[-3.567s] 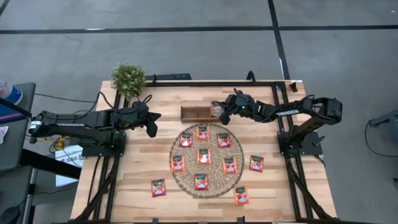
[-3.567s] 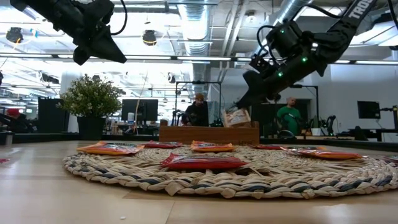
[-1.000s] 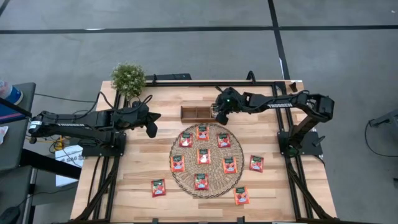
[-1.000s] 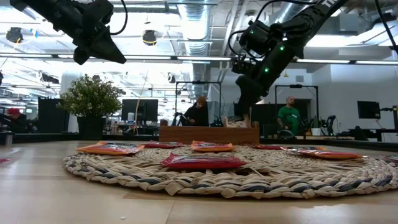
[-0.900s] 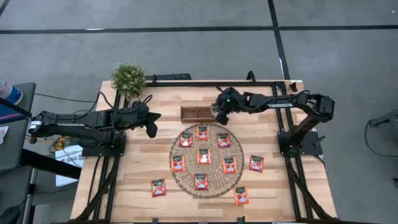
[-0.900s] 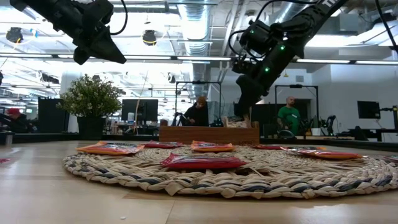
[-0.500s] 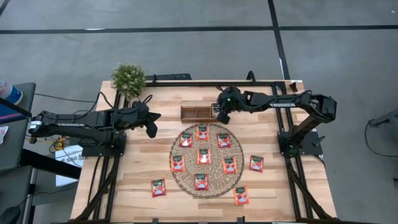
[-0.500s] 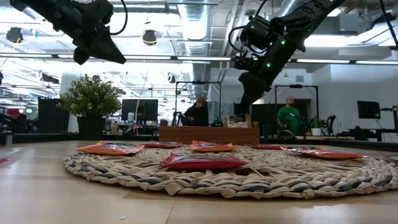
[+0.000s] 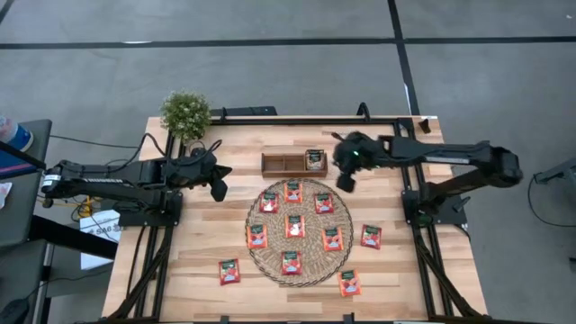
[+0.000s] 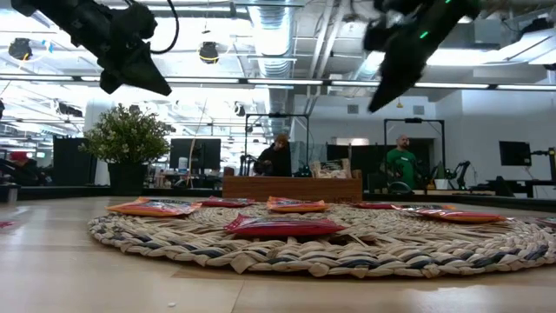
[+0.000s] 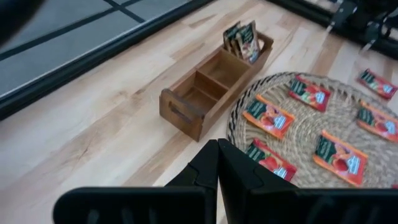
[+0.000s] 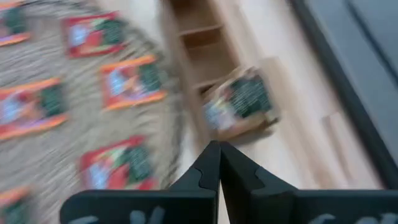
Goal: Pick & Place Tea
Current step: Put the red tea bag into the middle section of the wooden organizer
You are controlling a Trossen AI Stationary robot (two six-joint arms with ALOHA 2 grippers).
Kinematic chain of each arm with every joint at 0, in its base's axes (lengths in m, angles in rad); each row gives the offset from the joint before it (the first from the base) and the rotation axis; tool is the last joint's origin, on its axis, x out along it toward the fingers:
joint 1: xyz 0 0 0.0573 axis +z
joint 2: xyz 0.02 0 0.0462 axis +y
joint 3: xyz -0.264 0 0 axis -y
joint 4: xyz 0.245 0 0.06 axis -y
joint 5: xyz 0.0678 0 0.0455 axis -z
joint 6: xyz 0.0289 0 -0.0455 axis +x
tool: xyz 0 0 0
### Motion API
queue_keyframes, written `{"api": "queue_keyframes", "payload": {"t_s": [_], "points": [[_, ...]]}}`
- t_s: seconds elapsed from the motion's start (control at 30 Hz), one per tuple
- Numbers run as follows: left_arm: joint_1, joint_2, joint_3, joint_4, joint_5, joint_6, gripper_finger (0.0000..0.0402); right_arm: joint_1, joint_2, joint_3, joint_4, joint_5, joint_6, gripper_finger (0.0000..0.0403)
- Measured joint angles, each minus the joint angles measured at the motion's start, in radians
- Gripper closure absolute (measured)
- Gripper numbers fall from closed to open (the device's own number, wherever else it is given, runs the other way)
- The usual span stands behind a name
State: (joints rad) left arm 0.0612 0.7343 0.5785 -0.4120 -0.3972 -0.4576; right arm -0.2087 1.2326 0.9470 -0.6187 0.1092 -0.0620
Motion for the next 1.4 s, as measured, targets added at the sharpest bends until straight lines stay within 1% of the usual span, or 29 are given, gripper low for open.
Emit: {"api": "queue_keyframes", "payload": {"t_s": [0.1, 0.2, 0.3, 0.43, 0.53, 0.6, 0.83, 1.03, 1.13, 1.27, 1.4], "points": [[0.0, 0.014, 0.0, -0.012, 0.0, -0.003, 0.0401, 0.085, -0.069, 0.0, -0.135, -0.005, 0.069, 0.0403], [0.0, 0.044, 0.001, -0.02, 0.0, -0.003, 0.0401, 0.169, -0.108, 0.0, -0.288, -0.007, 0.161, 0.0403], [0.0, 0.081, 0.001, -0.017, 0.0, -0.003, 0.0401, 0.247, -0.123, 0.0, -0.437, -0.009, 0.272, 0.0403], [0.0, 0.14, 0.001, -0.012, 0.0, -0.003, 0.0401, 0.327, -0.119, 0.0, -0.527, -0.055, 0.395, 0.0403], [0.0, 0.178, 0.001, -0.01, 0.001, -0.005, 0.0401, 0.371, -0.114, -0.005, -0.521, -0.094, 0.433, 0.0396], [0.0, 0.201, 0.001, -0.005, 0.004, -0.006, 0.0401, 0.392, -0.115, -0.023, -0.51, -0.117, 0.461, 0.0382], [0.0, 0.249, 0.001, 0.025, 0.035, -0.006, 0.0401, 0.44, -0.114, -0.133, -0.453, -0.18, 0.563, 0.0306], [0.0, 0.248, 0.001, 0.022, 0.045, -0.006, 0.0401, 0.454, -0.114, -0.205, -0.365, -0.188, 0.63, 0.0257], [0.0, 0.247, 0.001, 0.022, 0.045, -0.005, 0.0401, 0.454, -0.114, -0.234, -0.357, -0.203, 0.658, 0.0242], [0.0, 0.247, 0.001, 0.022, 0.045, -0.005, 0.0401, 0.462, -0.114, -0.271, -0.349, -0.251, 0.695, 0.023], [0.0, 0.247, 0.001, 0.022, 0.044, -0.004, 0.0401, 0.495, -0.114, -0.295, -0.34, -0.247, 0.741, 0.0227]]}}
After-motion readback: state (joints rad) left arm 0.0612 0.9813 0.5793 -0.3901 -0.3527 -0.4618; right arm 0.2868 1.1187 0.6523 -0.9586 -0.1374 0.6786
